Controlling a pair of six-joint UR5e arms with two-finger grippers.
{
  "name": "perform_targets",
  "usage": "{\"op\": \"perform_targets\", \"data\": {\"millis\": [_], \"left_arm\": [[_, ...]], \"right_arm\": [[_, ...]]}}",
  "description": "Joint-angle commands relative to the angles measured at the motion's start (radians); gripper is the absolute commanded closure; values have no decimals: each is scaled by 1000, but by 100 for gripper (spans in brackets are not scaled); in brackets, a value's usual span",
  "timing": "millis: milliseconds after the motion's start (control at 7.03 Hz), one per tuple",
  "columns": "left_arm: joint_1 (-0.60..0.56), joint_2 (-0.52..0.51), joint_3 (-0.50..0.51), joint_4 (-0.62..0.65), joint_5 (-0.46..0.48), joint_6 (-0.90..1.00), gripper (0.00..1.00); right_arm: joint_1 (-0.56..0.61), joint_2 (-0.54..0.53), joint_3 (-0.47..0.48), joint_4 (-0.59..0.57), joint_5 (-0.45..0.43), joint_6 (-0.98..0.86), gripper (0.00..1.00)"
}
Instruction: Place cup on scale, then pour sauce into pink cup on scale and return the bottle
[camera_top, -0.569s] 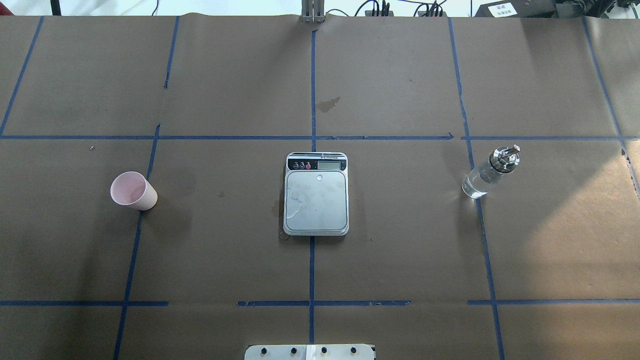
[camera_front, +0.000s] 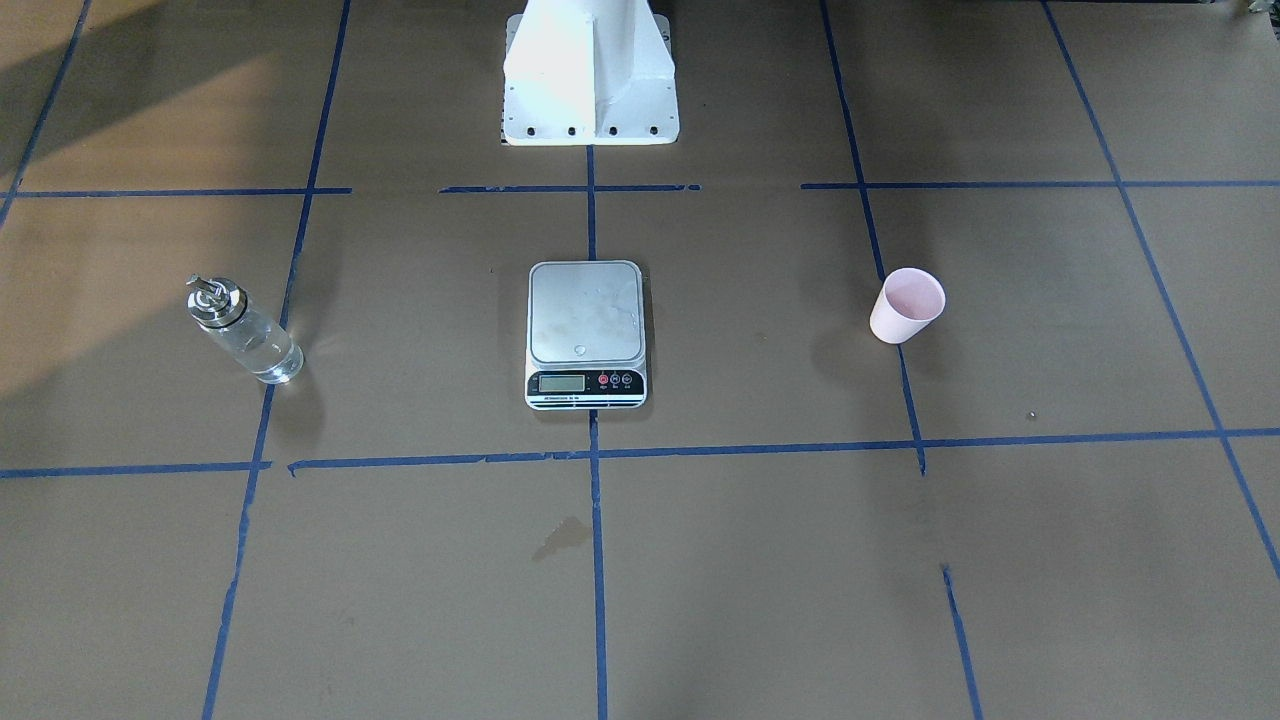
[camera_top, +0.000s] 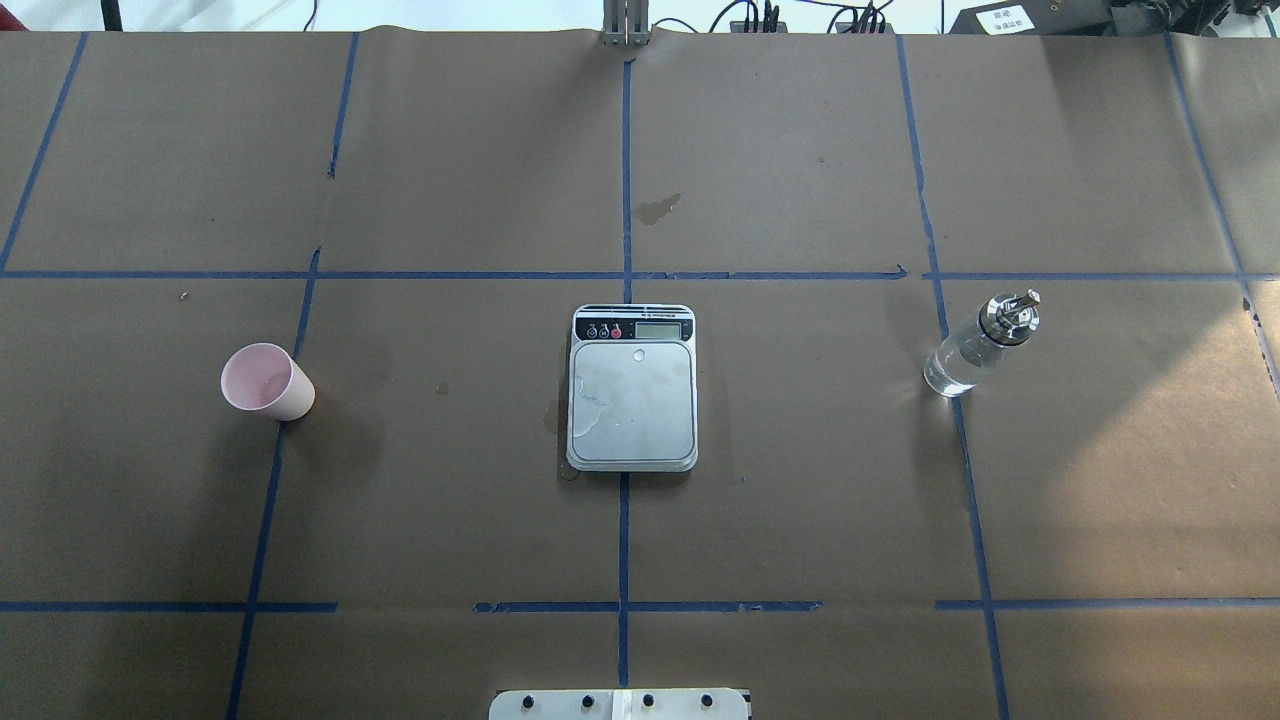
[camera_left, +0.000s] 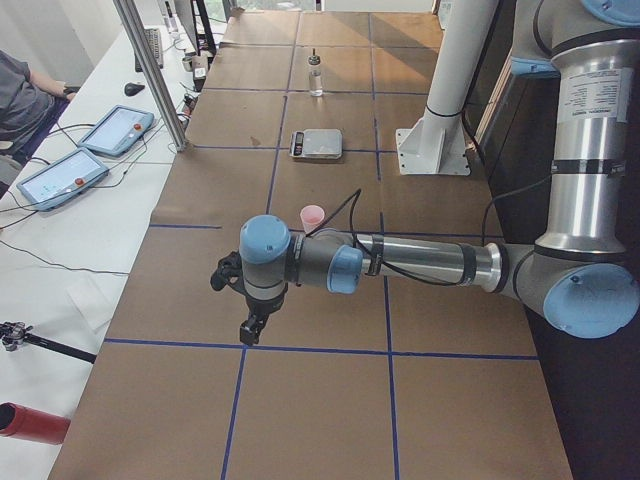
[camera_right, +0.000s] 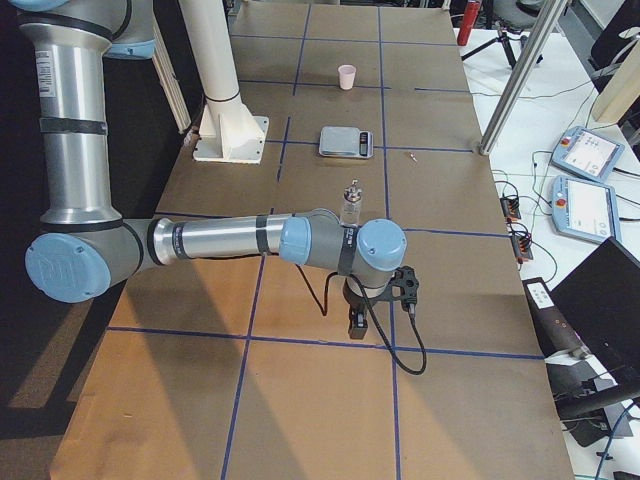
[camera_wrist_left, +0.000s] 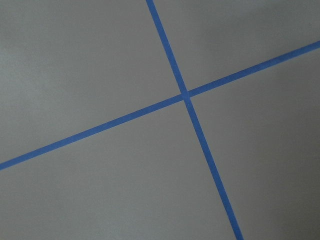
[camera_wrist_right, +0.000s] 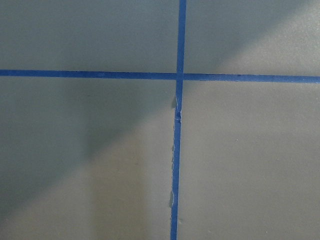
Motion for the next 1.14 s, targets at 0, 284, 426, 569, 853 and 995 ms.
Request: {"op": "perform_targets", "data": {"millis": [0, 284, 426, 569, 853, 995], "left_arm": [[47, -76, -52, -16, -22, -40, 0], [96, -99, -52, -17, -175, -183, 0], [149, -101, -93, -58, -229, -438, 0], [241, -81, -157, -115, -195, -674, 0], [424, -69, -226, -187, 1, -1055, 0], [534, -67, -236, -257, 120, -1297, 0]], "right_arm": [[0, 2, 0, 9, 0, -1, 0], [0, 2, 4, 55, 2, -1, 0], [0, 8, 3, 57, 2, -1, 0], [0, 19, 7, 58, 3, 1, 0], [0, 36, 15, 67, 2, 24, 0], [0, 24, 12, 93, 2, 41, 0]]}}
